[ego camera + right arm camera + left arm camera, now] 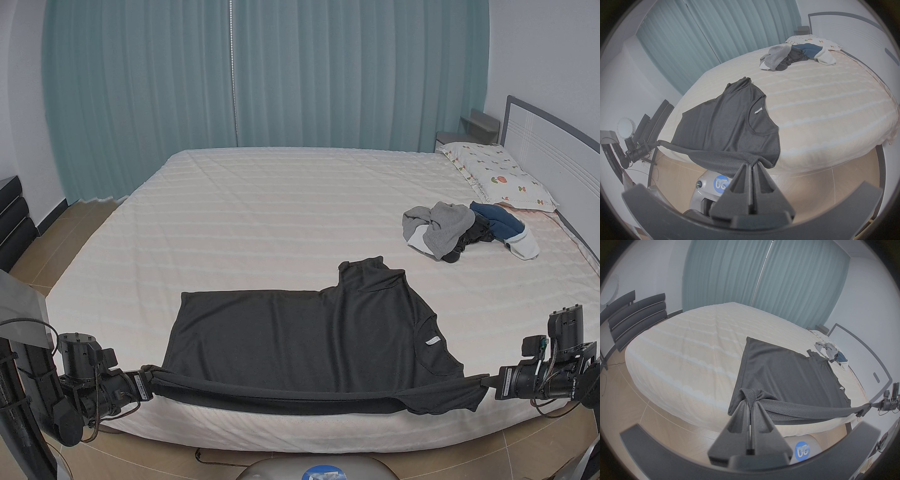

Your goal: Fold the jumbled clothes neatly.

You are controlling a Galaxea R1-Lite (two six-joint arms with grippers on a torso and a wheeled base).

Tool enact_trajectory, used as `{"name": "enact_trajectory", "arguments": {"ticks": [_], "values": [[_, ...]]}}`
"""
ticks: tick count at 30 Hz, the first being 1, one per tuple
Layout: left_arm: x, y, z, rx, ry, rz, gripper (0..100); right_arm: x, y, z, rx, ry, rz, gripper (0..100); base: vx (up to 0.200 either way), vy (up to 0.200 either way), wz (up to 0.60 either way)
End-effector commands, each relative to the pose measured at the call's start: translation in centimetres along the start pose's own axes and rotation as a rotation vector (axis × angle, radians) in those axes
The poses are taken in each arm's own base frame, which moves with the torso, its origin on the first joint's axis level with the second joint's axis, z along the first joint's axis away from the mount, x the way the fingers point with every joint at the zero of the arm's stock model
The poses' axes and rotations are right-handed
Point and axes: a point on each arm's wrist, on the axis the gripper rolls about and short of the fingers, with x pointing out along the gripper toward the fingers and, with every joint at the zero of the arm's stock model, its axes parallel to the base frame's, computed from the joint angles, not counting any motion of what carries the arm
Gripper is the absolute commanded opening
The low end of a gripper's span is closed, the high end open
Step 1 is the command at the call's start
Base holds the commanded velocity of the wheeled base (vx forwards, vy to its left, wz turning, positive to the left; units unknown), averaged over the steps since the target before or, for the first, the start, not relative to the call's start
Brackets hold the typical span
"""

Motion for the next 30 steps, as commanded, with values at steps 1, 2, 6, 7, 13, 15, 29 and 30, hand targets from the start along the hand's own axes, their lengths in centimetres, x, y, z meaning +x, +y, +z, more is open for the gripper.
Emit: {"name": "enact_trajectory", "arguments": {"ticks": [1,2,6,7,13,15,29,30], "values": [[0.1,0.0,0.2,-0.003,-0.011,0.000,0,0.6,0.1,-0.2,-0.013,0.023,0.002,0,0.000,0.000,0.00],[0.0,0.1,0.1,-0.003,-0.007,0.003,0,0.6,0.1,-0.1,-0.015,0.022,0.003,0,0.000,0.000,0.00],[-0.6,-0.1,0.3,0.006,-0.019,-0.002,0,0.6,0.4,-0.3,-0.029,0.031,0.012,0,0.000,0.000,0.00],[-0.7,-0.1,0.3,0.008,-0.021,-0.003,0,0.6,0.5,-0.5,-0.036,0.040,0.017,0,0.000,0.000,0.00],[-0.8,0.0,-0.2,0.025,0.021,0.009,0,-0.5,0.3,-1.2,-0.058,0.028,0.007,0,0.000,0.000,0.00],[-0.8,0.0,-0.4,0.034,0.035,0.011,0,-0.8,0.3,-1.6,-0.057,0.041,0.003,0,0.000,0.000,0.00],[1.3,-0.1,0.5,-0.006,0.005,-0.003,0,1.7,0.3,-0.2,-0.047,0.074,-0.004,0,0.000,0.000,0.00],[1.4,-0.2,0.6,-0.013,0.000,-0.005,0,1.9,0.3,-0.1,-0.046,0.079,-0.005,0,0.000,0.000,0.00]]}}
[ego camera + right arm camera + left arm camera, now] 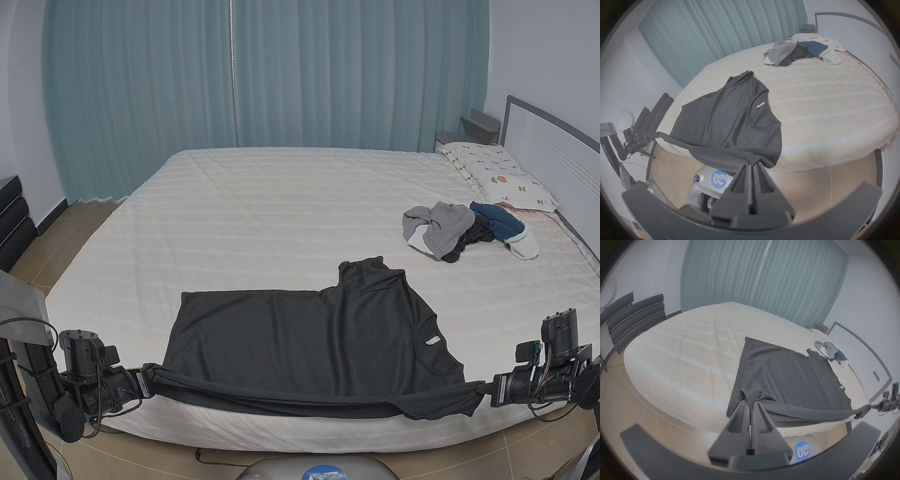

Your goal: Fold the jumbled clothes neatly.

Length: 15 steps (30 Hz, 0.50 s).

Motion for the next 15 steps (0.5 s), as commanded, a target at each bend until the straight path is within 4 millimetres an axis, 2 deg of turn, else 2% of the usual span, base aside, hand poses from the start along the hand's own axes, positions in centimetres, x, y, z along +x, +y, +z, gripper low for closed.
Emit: {"name": "enact_trajectory", "arguments": {"ticks": [1,6,12,15], "values": [[1.2,0.0,0.4,-0.034,-0.014,0.001,0,1.8,-0.2,0.7,0.008,0.037,-0.007,0,0.000,0.000,0.00],[2.6,0.1,0.6,-0.059,-0.013,-0.002,0,3.6,-0.2,1.6,0.015,0.053,-0.014,0,0.000,0.000,0.00],[3.8,0.2,0.6,-0.065,-0.009,0.001,0,4.8,-0.2,2.7,0.019,0.044,-0.012,0,0.000,0.000,0.00],[4.3,0.3,0.4,-0.069,0.004,0.004,0,5.4,-0.1,4.1,0.020,-0.005,-0.022,0,0.000,0.000,0.00]]}}
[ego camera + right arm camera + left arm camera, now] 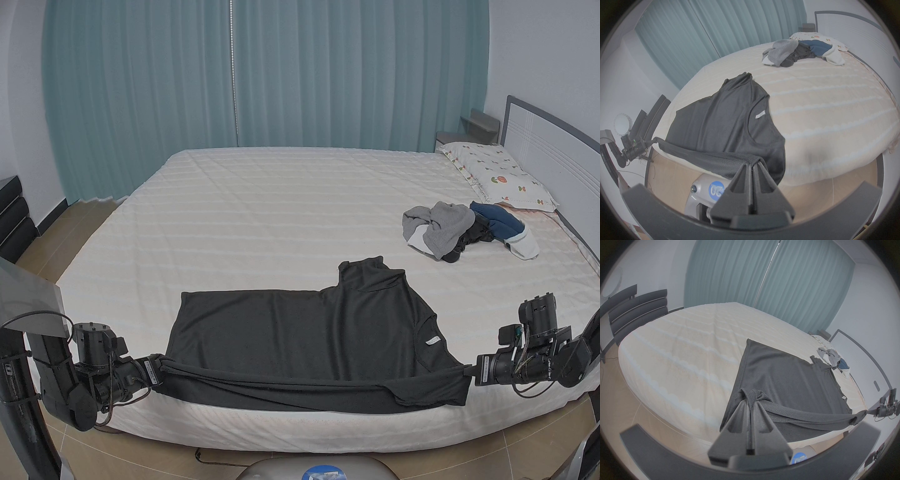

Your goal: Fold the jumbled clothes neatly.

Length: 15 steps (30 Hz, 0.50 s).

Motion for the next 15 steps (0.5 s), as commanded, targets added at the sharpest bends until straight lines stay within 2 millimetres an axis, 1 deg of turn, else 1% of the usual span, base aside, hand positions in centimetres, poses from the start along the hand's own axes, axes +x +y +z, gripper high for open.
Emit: {"name": "enact_trajectory", "arguments": {"ticks": [1,2,7,13,15], "values": [[1.0,0.3,-0.5,-0.004,0.027,0.009,0,1.3,-0.1,1.2,0.006,-0.022,-0.015,0,0.000,0.000,0.00],[1.0,0.3,-0.5,-0.004,0.027,0.009,0,1.3,-0.1,1.2,0.006,-0.022,-0.015,0,0.000,0.000,0.00],[1.1,0.2,-0.4,-0.010,0.020,0.005,0,1.8,0.0,2.5,0.002,-0.058,-0.024,0,0.000,0.000,0.00],[0.9,0.1,-0.2,-0.013,0.011,0.005,0,2.0,-0.1,2.5,0.005,-0.058,-0.027,0,0.000,0.000,0.00],[0.4,0.0,0.1,-0.012,-0.003,-0.001,0,1.9,-0.1,2.7,0.015,-0.069,-0.026,0,0.000,0.000,0.00]]}}
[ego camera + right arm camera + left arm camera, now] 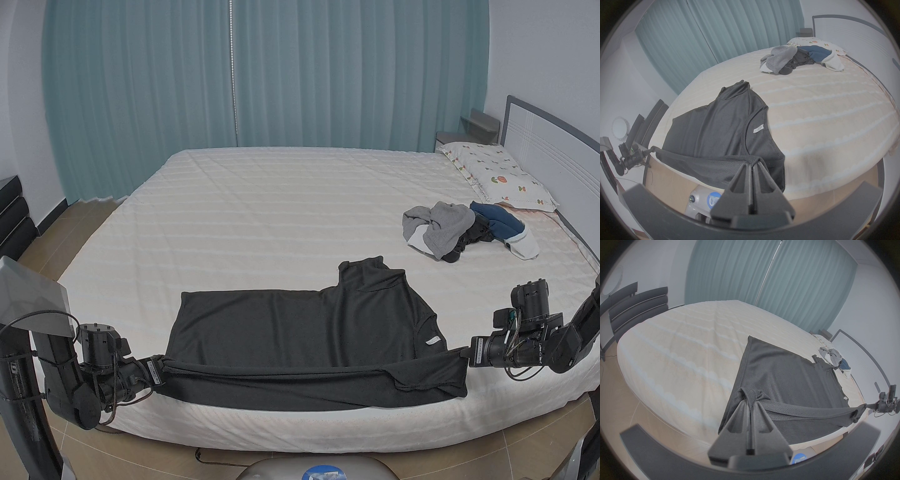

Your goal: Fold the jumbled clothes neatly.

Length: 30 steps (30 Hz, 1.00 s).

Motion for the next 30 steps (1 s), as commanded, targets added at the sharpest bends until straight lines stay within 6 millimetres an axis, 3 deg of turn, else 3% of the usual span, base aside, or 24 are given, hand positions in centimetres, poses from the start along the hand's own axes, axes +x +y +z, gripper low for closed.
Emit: {"name": "enact_trajectory", "arguments": {"ticks": [1,12,18,30], "values": [[-0.8,-0.2,0.4,-0.001,-0.017,-0.006,0,0.0,0.0,0.2,0.019,-0.011,-0.001,0,0.000,0.000,0.00],[-1.2,-0.2,0.3,0.000,-0.015,-0.004,0,-0.3,0.2,0.9,0.047,-0.086,0.019,0,0.000,0.000,0.00],[-0.7,-0.2,0.5,-0.001,-0.020,-0.009,0,0.6,0.2,0.2,0.046,-0.041,0.017,0,0.000,0.000,0.00],[2.4,0.0,0.7,-0.055,-0.030,-0.012,0,4.5,-0.1,-0.6,0.075,-0.070,0.013,0,0.000,0.000,0.00]]}}
